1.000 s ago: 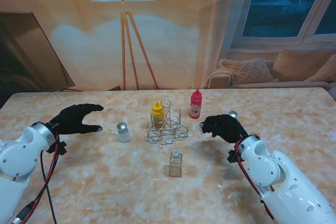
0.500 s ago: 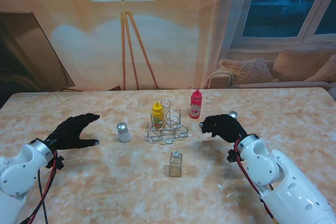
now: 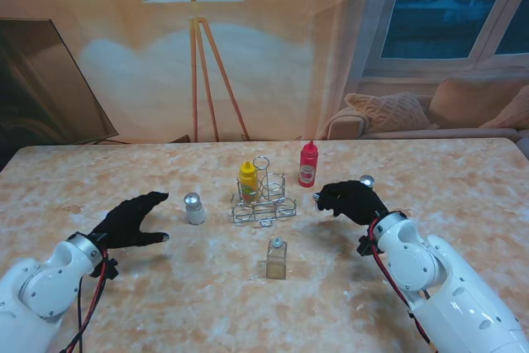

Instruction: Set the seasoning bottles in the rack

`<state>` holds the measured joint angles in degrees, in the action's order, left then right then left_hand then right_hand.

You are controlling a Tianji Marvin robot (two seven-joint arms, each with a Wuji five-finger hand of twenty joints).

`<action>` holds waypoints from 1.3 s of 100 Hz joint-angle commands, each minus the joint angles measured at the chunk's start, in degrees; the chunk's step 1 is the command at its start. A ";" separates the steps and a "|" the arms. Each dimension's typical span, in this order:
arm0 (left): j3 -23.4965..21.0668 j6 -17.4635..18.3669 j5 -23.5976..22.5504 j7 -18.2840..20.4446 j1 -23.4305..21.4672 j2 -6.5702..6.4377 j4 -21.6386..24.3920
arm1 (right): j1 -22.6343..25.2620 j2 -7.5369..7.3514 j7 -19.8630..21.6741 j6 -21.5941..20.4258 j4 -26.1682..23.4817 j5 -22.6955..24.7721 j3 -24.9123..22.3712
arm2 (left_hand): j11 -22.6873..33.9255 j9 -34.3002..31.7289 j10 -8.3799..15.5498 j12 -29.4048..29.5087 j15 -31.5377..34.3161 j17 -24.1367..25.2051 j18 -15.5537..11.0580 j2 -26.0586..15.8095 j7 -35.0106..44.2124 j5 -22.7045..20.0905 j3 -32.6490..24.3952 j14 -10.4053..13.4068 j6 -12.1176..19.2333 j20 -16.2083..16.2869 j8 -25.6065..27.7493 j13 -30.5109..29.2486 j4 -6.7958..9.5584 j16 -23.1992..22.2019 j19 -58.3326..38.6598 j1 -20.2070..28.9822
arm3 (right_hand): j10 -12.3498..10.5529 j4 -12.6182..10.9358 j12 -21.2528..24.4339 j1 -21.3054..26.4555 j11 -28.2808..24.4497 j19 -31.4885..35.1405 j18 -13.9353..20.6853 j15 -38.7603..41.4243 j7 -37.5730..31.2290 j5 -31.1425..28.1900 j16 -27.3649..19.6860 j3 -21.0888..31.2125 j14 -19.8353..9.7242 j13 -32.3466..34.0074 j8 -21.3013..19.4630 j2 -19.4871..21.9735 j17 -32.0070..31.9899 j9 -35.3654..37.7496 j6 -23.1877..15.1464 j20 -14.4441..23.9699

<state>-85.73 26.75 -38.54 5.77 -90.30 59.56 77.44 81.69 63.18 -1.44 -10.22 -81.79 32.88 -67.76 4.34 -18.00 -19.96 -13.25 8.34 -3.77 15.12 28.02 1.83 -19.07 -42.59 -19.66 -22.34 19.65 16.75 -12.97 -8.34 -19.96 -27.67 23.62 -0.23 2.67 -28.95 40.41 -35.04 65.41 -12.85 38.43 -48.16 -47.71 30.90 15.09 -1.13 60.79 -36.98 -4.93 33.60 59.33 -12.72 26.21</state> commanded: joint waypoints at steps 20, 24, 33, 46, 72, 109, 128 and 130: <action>3.79 -2.49 3.57 0.12 2.67 1.21 -1.64 | 0.07 0.24 0.78 0.26 0.34 -0.04 0.36 | -0.44 2.05 -1.99 -0.15 -0.50 0.89 -0.78 2.28 -0.85 2.23 -3.13 -0.56 -1.40 -1.22 -0.82 1.15 -0.98 0.95 1.36 -2.85 | -0.55 1.48 -2.00 0.21 -0.67 1.06 -0.43 1.23 -1.02 -0.53 1.49 0.30 -0.69 0.99 0.22 -0.53 -0.10 2.18 -0.52 0.01; 4.53 -2.67 3.93 -0.43 3.35 1.37 -2.16 | 0.12 0.26 0.74 0.33 0.28 -0.08 0.32 | -0.42 1.89 -2.05 -0.31 -0.31 0.69 -0.70 2.57 -0.79 2.16 -3.41 -0.55 -1.10 -1.10 -0.77 0.91 -1.00 0.79 1.22 -2.75 | -0.54 1.47 -2.01 0.26 -0.69 1.04 -0.45 1.26 -1.04 -0.52 1.50 0.33 -0.69 1.04 0.22 -0.58 -0.13 2.21 -0.52 0.00; 6.01 -2.98 4.79 -1.12 4.84 1.64 -3.29 | 0.19 0.27 0.62 0.32 0.20 0.01 0.24 | -0.32 1.53 -2.05 -0.77 0.21 0.28 -0.74 3.35 -0.67 2.31 -4.23 -0.59 1.37 -0.81 -0.59 0.21 -1.05 0.36 0.89 -2.17 | -0.58 1.49 -2.00 0.19 -0.67 1.03 -0.48 1.25 -1.09 -0.58 1.50 0.36 -0.78 1.03 0.22 -0.57 -0.14 2.17 -0.54 -0.01; 8.24 -3.28 5.49 -2.97 6.95 2.15 -4.96 | 0.20 0.26 0.63 0.24 0.20 0.04 0.22 | 0.15 1.41 -1.31 -1.77 1.22 -0.46 -0.47 5.63 -0.29 2.51 -6.79 -0.67 4.91 -0.21 -0.13 -1.15 -1.49 -0.72 -0.30 -1.38 | -0.56 1.50 -1.99 0.17 -0.67 1.06 -0.51 1.25 -1.07 -0.49 1.50 0.45 -0.72 0.98 0.27 -0.64 -0.11 2.21 -0.53 -0.01; 11.99 -4.80 7.78 -3.24 10.33 2.69 -7.36 | 0.19 0.26 0.64 0.29 0.21 0.02 0.22 | 1.30 1.22 0.30 -2.69 2.22 -1.63 0.41 7.58 0.49 2.04 -8.97 -1.17 9.35 0.09 0.31 -3.12 -1.95 -1.60 -2.48 -0.97 | -0.49 1.53 -2.00 0.07 -0.70 1.04 -0.44 1.30 -1.15 -0.56 1.51 0.59 -0.75 1.06 0.30 -0.68 -0.12 2.22 -0.57 -0.03; 15.86 -7.16 7.43 -3.04 13.54 2.77 -10.30 | 0.35 0.25 0.56 0.30 0.03 0.13 0.05 | 6.84 -2.25 5.17 -6.90 7.97 -4.60 -0.20 11.13 6.51 -5.82 -11.81 1.09 11.97 5.59 5.19 -9.81 -2.84 -9.12 -12.63 2.20 | -0.61 1.56 -2.01 -0.03 -0.74 1.08 -0.40 1.31 -1.19 -0.59 1.51 0.76 -0.70 1.13 0.33 -0.74 -0.08 2.28 -0.53 -0.03; 17.04 -8.27 7.16 -4.24 14.61 3.08 -11.34 | 0.44 0.25 0.57 0.29 -0.08 0.12 -0.04 | 12.33 -7.38 9.44 -10.49 13.41 -9.42 -1.81 13.32 8.90 -11.35 -14.23 4.20 12.87 13.73 7.00 -16.31 -2.81 -16.57 -18.87 6.11 | -0.49 1.55 -2.00 -0.04 -0.73 1.25 -0.31 1.34 -1.15 -0.56 1.52 0.80 -0.66 1.12 0.34 -0.65 0.01 2.21 -0.54 0.06; 17.16 -8.39 7.20 -4.39 14.69 3.13 -11.39 | 0.44 0.25 0.56 0.29 -0.09 0.13 -0.05 | 13.08 -8.15 9.72 -10.93 14.11 -9.97 -2.09 13.66 9.53 -12.22 -14.75 4.63 13.27 14.29 7.32 -17.08 -2.84 -17.62 -19.31 6.53 | -0.53 1.56 -2.01 -0.06 -0.75 1.25 -0.31 1.35 -1.16 -0.57 1.53 0.78 -0.65 1.13 0.34 -0.69 0.01 2.27 -0.53 0.07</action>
<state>-68.85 18.92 -31.45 1.11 -75.94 62.22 66.32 81.53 63.19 -1.59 -10.01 -81.56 32.93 -67.82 15.51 -24.14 -12.24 -22.63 20.20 -12.58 14.99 38.94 9.27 -28.01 -54.52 -17.04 -9.12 31.36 22.70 -27.80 -9.92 -34.35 -45.19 28.89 -0.17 2.67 -28.95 40.41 -35.17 65.42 -12.85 38.53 -48.60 -47.71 30.90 15.23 -1.13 60.91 -36.98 -4.93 33.60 59.70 -12.72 26.21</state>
